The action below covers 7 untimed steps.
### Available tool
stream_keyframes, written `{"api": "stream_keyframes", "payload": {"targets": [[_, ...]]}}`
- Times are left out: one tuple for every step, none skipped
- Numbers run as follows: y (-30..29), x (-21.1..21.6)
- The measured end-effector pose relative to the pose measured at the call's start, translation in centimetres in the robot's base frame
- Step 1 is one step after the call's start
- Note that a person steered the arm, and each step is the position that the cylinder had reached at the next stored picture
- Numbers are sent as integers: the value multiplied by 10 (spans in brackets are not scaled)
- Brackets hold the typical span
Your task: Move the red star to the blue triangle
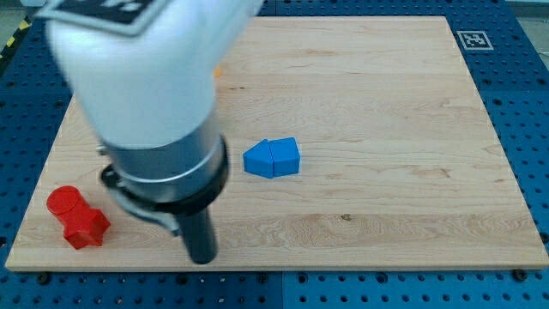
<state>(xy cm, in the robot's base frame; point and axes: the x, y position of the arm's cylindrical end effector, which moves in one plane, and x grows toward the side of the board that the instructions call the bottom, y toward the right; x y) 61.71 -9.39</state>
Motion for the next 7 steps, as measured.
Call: {"api": "stream_keyframes", "payload": {"targets": [[-8,1],[3,-21],[-26,-47],[-62,-71],[-103,-102],[-170,-108],[-211,-96]]}}
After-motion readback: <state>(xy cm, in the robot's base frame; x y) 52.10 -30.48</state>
